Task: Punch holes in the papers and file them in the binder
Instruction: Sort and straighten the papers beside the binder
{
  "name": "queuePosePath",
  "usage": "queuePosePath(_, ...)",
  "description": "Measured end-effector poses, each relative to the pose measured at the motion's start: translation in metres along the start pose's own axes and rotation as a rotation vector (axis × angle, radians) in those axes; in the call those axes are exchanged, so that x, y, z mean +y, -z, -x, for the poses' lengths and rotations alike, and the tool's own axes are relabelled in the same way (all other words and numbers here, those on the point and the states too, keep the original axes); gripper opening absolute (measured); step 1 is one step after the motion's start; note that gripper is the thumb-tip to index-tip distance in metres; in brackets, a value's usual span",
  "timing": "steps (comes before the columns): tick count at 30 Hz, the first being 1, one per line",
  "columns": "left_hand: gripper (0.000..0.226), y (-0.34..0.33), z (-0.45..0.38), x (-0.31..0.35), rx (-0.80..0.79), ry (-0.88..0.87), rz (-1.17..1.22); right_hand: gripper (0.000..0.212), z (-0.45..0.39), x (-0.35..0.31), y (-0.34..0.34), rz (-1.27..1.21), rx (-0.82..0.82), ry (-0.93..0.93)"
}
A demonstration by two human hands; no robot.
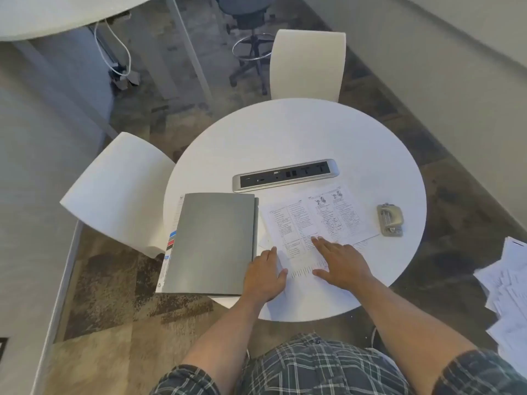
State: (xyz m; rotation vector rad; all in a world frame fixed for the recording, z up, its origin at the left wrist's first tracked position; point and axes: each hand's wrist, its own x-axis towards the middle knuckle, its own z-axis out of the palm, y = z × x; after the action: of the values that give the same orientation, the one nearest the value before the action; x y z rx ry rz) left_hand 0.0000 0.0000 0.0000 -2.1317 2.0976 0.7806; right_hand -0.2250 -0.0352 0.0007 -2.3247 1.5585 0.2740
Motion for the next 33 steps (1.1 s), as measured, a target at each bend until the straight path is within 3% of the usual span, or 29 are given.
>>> queuePosePath(4,0.065,-0.007,-0.006,0.006,-0.012,0.116,0.134,0.095,-0.007,-0.005,-0.002,0.003,-0.101,-0.030)
queuePosePath(7,0.047,-0.006,-0.015,0.016,0.034,0.213,0.268,0.095,-0.015,-0.009,-0.003,0.001,-0.099,-0.026)
queuePosePath(9,0.050,-0.006,-0.023,0.020,0.056,0.259,0.299,0.091,-0.019,-0.009,-0.002,-0.034,-0.078,-0.041)
queuePosePath(13,0.062,-0.013,-0.032,0.023,0.042,0.254,0.141,0.072,-0.031,0.005,0.010,-0.220,-0.009,-0.203)
queuePosePath(17,0.055,-0.022,-0.033,0.024,0.047,0.203,-0.045,0.060,-0.051,0.035,0.028,-0.144,0.105,-0.495)
queuePosePath(21,0.061,-0.025,-0.039,0.022,0.042,0.217,-0.032,0.073,-0.063,0.063,0.030,-0.088,0.039,-0.687)
queuePosePath(25,0.069,-0.025,-0.046,0.018,0.042,0.211,-0.027,0.090,-0.072,0.075,0.028,-0.140,0.013,-0.731)
queuePosePath(33,0.074,-0.025,-0.051,0.012,0.054,0.190,-0.034,0.096,-0.084,0.084,0.026,-0.324,0.011,-0.780)
